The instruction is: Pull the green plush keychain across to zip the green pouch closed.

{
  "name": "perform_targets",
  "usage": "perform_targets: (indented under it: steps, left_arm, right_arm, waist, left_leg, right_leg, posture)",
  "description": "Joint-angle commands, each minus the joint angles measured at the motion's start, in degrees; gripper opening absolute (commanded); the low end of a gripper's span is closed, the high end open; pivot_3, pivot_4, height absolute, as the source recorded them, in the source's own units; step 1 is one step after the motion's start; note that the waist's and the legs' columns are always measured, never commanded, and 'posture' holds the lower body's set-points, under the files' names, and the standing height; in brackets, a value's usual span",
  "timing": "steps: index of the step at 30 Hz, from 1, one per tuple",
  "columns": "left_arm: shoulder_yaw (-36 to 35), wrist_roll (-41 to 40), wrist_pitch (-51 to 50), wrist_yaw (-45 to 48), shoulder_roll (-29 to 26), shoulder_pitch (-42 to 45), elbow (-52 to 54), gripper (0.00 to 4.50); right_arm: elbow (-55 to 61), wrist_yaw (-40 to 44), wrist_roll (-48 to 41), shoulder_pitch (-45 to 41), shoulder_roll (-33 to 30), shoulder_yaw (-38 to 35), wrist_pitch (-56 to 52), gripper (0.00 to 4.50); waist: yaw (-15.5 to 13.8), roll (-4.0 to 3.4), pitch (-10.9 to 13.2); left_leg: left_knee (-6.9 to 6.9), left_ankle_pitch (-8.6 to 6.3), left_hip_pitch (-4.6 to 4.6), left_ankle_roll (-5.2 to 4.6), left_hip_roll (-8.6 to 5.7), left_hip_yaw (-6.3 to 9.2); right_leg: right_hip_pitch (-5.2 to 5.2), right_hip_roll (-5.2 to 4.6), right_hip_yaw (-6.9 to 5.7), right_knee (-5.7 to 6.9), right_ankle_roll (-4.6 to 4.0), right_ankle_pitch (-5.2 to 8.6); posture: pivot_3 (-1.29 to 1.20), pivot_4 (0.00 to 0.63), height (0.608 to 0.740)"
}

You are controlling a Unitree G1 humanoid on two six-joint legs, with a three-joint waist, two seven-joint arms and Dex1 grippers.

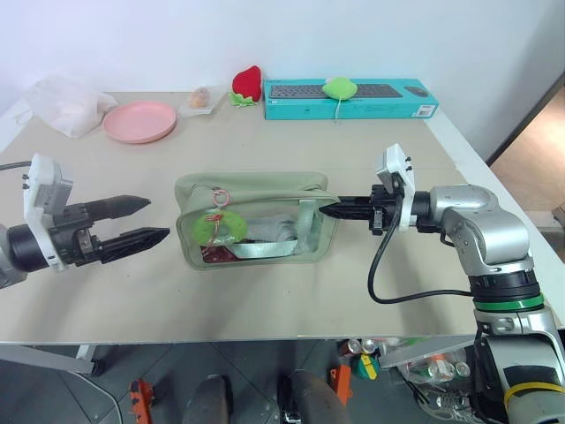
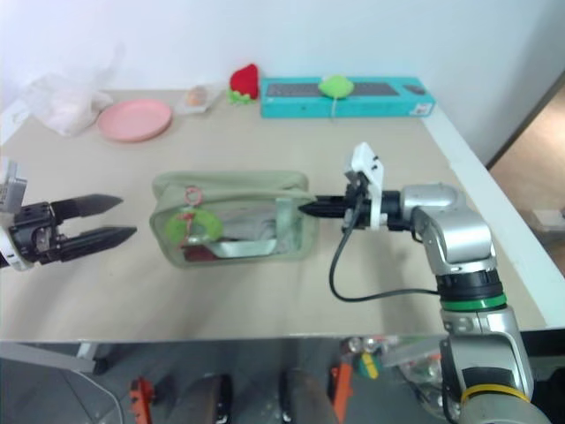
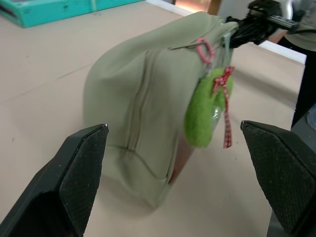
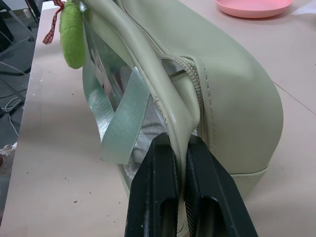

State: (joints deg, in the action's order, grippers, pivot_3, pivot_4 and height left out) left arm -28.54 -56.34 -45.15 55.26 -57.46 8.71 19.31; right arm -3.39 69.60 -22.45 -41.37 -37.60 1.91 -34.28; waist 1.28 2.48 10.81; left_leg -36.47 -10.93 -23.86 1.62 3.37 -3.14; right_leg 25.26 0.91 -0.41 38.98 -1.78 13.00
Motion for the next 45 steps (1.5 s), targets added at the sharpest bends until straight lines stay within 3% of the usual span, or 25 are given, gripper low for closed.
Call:
perform_targets:
  steps: [1, 17, 22, 45]
  left_arm:
    - [-1.3, -3.01, -1.03, 0.64, -1.58, 2.08, 3.67, 4.48]
    - [2.31, -4.34, -3.82, 1.18, 0.51, -1.99, 6.22, 4.48]
    - [6.96, 0.0, -2.39, 1.44, 1.25, -3.46, 5.73, 4.48]
    - [15.88, 4.92, -2.3, -2.11, 8.1, 9.95, -0.4, 4.48]
  right_arm:
    - [0.67, -0.56, -0.17, -0.19, -0.23, 0.38, 0.35, 0.05]
    - [0.48, -1.58, -0.25, 0.36, 0.19, 0.89, 1.19, 0.05]
    - [0.78, -1.92, -0.51, 0.69, 0.26, 0.72, 1.21, 0.05]
    - [3.1, -3.96, -1.94, 2.21, -0.09, 0.25, 0.49, 0.05]
  waist:
    - [0.01, 0.0, 0.0]
    - [0.06, 0.0, 0.0]
    - [0.07, 0.0, 0.0]
    - [0.09, 0.01, -0.01]
  left_leg:
    - [0.01, 0.0, 0.0, 0.0, 0.0, 0.0]
    - [0.05, 0.0, 0.04, 0.0, 0.04, 0.0]
    - [0.05, 0.0, 0.06, 0.0, 0.03, -0.03]
    - [0.03, 0.0, 0.09, 0.0, 0.0, 0.0]
  right_leg:
    - [0.0, 0.0, 0.01, 0.0, -0.01, 0.01]
    - [0.01, 0.13, 0.02, 0.0, -0.04, 0.02]
    - [0.0, 0.12, 0.05, 0.0, -0.04, 0.02]
    - [-0.07, 0.15, 0.05, 0.0, -0.01, 0.0]
  posture:
    - [0.0, 0.15, 0.74]
    - [0.0, 0.15, 0.74]
    - [0.0, 0.15, 0.74]
    - [0.0, 0.15, 0.74]
